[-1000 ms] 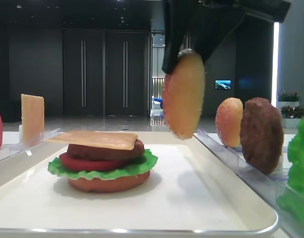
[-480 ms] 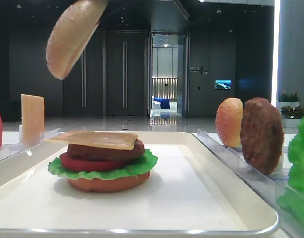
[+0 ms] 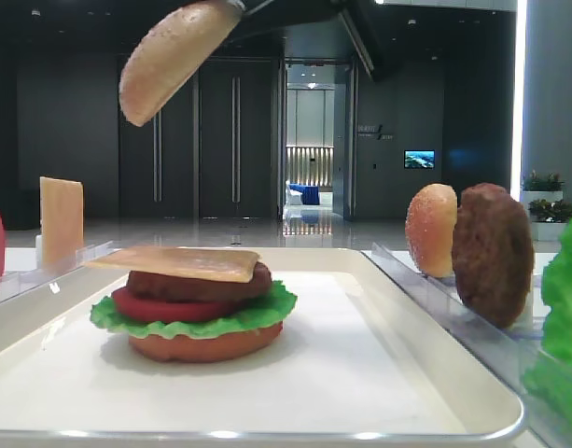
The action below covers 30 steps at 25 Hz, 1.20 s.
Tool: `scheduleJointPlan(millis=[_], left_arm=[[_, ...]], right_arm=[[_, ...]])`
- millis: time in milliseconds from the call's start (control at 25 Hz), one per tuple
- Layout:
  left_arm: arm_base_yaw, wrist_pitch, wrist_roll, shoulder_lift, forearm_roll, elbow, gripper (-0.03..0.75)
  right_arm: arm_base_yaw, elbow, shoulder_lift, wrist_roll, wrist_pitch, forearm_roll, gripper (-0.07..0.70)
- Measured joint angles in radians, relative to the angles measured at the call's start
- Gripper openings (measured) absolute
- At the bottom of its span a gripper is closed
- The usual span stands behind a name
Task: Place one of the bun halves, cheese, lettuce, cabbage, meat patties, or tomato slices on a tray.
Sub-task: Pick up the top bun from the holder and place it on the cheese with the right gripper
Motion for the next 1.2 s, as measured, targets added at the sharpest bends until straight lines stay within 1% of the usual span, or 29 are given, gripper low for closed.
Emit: scheduleJointPlan(millis=[160,280,480,1080,1160,1200], left_arm=[[0.0,0.0,0.0,0.0,0.0,0.0,-0.007],[0.0,0.0,0.0,0.0,0.0,0.0,-0.007],[0.0,0.0,0.0,0.0,0.0,0.0,-0.007],[0.0,0.0,0.0,0.0,0.0,0.0,-0.007],[0.0,0.0,0.0,0.0,0.0,0.0,-0.007],[0.0,0.0,0.0,0.0,0.0,0.0,-0.007]], right_arm=[[0.021,0.001,0.024,0.012,-0.039,-0.02,0.179],[0.044,0.002,0.079,0.014,-0.054,-0.025,0.179],[0.049,0.002,0.154,0.014,-0.063,-0.043,0.179],[0.049,0.002,0.159,0.015,-0.07,-0.04,0.178],[0.049,0.002,0.159,0.017,-0.07,-0.04,0.188],[0.049,0.002,0.159,0.017,-0.07,-0.042,0.206]])
